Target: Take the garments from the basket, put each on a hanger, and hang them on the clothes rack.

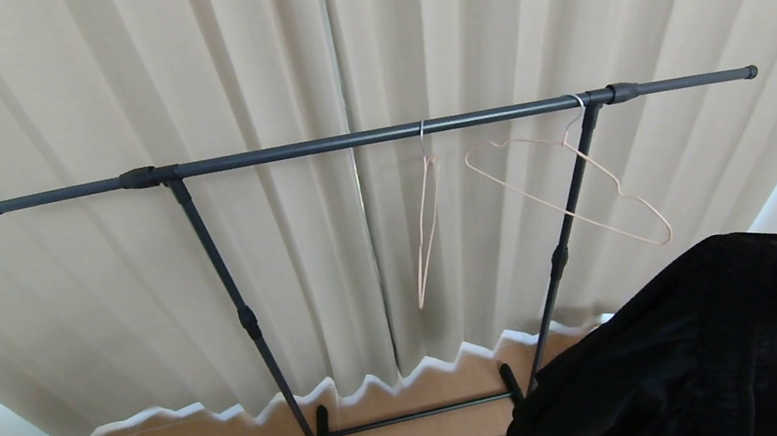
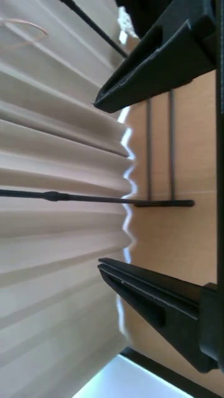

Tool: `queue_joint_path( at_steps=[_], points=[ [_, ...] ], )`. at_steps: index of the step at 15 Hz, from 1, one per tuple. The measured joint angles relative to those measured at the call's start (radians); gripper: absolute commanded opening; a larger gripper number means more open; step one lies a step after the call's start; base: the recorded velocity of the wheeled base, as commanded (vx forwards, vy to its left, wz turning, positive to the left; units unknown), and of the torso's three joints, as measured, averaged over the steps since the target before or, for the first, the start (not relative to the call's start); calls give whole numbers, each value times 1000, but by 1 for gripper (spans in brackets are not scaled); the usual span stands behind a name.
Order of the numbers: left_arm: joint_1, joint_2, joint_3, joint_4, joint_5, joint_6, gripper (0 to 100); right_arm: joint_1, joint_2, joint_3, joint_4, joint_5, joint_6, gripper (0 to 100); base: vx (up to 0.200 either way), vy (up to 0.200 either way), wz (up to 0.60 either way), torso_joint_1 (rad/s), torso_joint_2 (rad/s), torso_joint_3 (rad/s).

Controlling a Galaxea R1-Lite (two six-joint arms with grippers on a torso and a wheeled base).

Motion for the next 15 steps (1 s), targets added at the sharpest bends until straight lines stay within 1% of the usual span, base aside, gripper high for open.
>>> queue_joint_path(
  at_steps=[2,4,6,8,10,11,12,13,14,15],
  points=[
    [-10,155,-1,-2,-10,3,100,76,1,8,1,3,0,0,0,0,0,0,0,0],
    [-57,319,-29,-5,-49,5,100,136,30,4,-2,5,2,0,0,0,0,0,0,0],
    [-120,457,-102,-6,-70,9,100,173,92,-26,-30,4,3,0,0,0,0,0,0,0],
    [-186,591,-193,-6,-73,13,100,192,184,-68,-90,0,13,0,0,0,0,0,0,0],
    [-254,726,-268,-5,-59,14,100,200,283,-103,-147,-9,66,0,0,0,0,0,0,0],
    [-288,785,-300,-5,-43,14,100,206,322,-121,-163,-29,100,0,0,0,0,0,0,0],
    [-328,850,-334,-6,-15,7,100,220,365,-153,-170,-90,153,0,0,0,0,0,0,0],
    [-371,922,-370,-8,6,-8,100,245,413,-203,-171,-169,224,0,0,0,0,0,0,0],
    [-421,995,-410,-9,25,-32,100,273,460,-258,-174,-244,294,0,0,0,0,0,0,0],
    [-483,1077,-464,-9,40,-81,100,300,509,-319,-171,-302,359,0,0,0,0,0,0,0]
  ],
)
